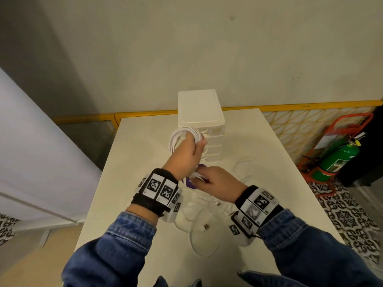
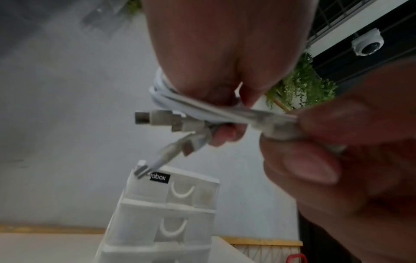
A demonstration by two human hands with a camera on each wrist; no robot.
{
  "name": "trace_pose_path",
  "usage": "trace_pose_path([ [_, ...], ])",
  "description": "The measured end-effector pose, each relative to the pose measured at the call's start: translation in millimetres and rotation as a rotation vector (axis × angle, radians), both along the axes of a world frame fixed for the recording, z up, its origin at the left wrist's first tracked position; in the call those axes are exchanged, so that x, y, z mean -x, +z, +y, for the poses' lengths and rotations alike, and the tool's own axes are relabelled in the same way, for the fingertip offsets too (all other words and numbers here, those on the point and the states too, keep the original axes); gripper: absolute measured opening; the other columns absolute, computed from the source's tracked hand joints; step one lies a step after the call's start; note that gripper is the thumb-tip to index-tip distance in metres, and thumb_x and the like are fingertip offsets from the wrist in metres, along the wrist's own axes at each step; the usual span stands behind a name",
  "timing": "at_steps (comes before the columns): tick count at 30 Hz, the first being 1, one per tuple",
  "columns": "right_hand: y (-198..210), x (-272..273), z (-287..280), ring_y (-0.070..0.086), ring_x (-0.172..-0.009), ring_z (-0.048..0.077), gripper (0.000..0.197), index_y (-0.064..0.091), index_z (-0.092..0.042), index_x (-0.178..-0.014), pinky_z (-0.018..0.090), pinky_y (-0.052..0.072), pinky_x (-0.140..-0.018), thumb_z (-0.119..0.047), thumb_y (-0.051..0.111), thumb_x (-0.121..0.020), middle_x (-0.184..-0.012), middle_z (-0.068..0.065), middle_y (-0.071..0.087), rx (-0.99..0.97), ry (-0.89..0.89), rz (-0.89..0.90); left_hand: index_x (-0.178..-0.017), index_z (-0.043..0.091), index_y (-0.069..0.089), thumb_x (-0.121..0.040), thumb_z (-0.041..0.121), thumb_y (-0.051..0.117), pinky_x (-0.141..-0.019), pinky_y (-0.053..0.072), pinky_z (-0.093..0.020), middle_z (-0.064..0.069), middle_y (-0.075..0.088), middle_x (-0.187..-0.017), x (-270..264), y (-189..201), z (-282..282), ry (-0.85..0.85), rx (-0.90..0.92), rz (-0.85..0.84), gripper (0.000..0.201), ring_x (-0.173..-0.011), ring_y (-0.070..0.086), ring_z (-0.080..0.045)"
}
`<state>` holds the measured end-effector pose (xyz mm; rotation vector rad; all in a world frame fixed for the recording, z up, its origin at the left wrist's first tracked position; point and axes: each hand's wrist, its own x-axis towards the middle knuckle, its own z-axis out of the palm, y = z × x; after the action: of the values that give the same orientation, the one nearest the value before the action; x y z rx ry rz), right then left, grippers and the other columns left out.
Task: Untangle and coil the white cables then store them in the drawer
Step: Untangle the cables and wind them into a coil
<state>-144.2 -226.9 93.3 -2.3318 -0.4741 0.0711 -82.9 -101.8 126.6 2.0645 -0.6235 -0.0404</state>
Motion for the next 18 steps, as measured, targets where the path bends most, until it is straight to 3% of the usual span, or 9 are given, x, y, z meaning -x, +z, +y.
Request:
trace_pose_path([
  [2, 1.7, -1.4, -10.3, 0.047, -0.055, -0.002, 0.026, 0.047, -0.030, -0.066, 0.017, 0.031, -0.053, -0.024, 0.051, -0.091, -0.057, -0.012, 0.041, 0.027, 0.033, 0.037, -0.082, 0.015, 0.038, -0.100, 0.029, 0.037, -0.059, 0.040, -0.040, -0.012, 0.051, -0.066, 3.7, -2.9, -4.7, -0.057, -0.172, 0.051, 0.023, -0.057, 0.048, -0.025],
  [4, 0.7, -3.9, -17.1, 0.049, -0.057, -0.001, 0.029, 0.047, -0.038, -0.065, 0.018, 0.033, -0.056, -0.026, 0.053, -0.091, -0.059, -0.012, 0.047, 0.033, 0.042, 0.053, -0.075, 0.020, 0.032, -0.100, 0.029, 0.037, -0.057, 0.034, -0.035, -0.004, 0.045, -0.061, 1.7, -7.1, -9.9, -0.080, -0.308, 0.117, 0.027, -0.054, 0.043, -0.018],
  [7, -0.6, -7.3, -25.6, 0.057, -0.069, 0.009, 0.016, 0.069, -0.025, -0.091, 0.028, 0.045, -0.068, -0.028, 0.053, -0.091, -0.076, -0.001, 0.067, 0.049, 0.067, 0.083, -0.071, 0.018, 0.035, -0.099, 0.032, 0.037, -0.061, 0.036, -0.032, -0.004, 0.046, -0.063, 0.6, -15.5, -15.7, -0.067, -0.420, 0.214, 0.032, -0.057, 0.044, -0.018],
  [9, -3.0, -9.9, -31.1, 0.055, -0.066, 0.005, 0.020, 0.071, -0.023, -0.097, 0.025, 0.044, -0.068, -0.029, 0.053, -0.091, -0.075, -0.006, 0.066, 0.066, 0.067, 0.093, -0.071, 0.012, 0.040, -0.098, 0.031, 0.037, -0.051, 0.040, -0.025, -0.010, 0.052, -0.058, 2.5, -19.4, -17.0, -0.061, -0.357, 0.333, 0.034, -0.049, 0.050, -0.023],
  [11, -3.9, -10.9, -33.5, 0.051, -0.058, 0.005, 0.022, 0.072, -0.018, -0.091, 0.026, 0.042, -0.061, -0.034, 0.056, -0.089, -0.065, -0.006, 0.060, 0.085, 0.058, 0.077, -0.074, 0.009, 0.044, -0.097, 0.031, 0.035, -0.037, 0.034, -0.016, -0.011, 0.055, -0.052, 4.3, -19.7, -17.5, -0.058, -0.359, 0.384, 0.034, -0.038, 0.050, -0.022],
  [15, -4.4, -13.5, -40.2, 0.044, -0.047, 0.009, 0.028, 0.069, -0.010, -0.068, 0.025, 0.034, -0.053, -0.036, 0.073, -0.074, -0.051, -0.004, 0.050, -0.030, -0.066, 0.070, -0.078, 0.011, 0.049, -0.096, 0.032, 0.031, -0.037, 0.030, -0.017, -0.010, 0.056, -0.054, 6.9, -19.5, -16.7, -0.105, -0.348, 0.529, 0.033, -0.033, 0.044, -0.014],
  [18, -3.0, -19.6, -51.9, 0.057, -0.057, 0.014, 0.018, 0.068, -0.017, -0.074, 0.032, 0.044, -0.061, -0.032, 0.076, -0.070, -0.063, 0.001, 0.066, -0.178, -0.096, 0.092, -0.077, 0.010, 0.052, -0.097, 0.050, 0.028, -0.036, 0.023, -0.019, -0.001, 0.048, -0.045, 13.3, -14.7, -11.4, -0.202, -0.217, 0.673, 0.052, -0.030, 0.033, -0.011],
])
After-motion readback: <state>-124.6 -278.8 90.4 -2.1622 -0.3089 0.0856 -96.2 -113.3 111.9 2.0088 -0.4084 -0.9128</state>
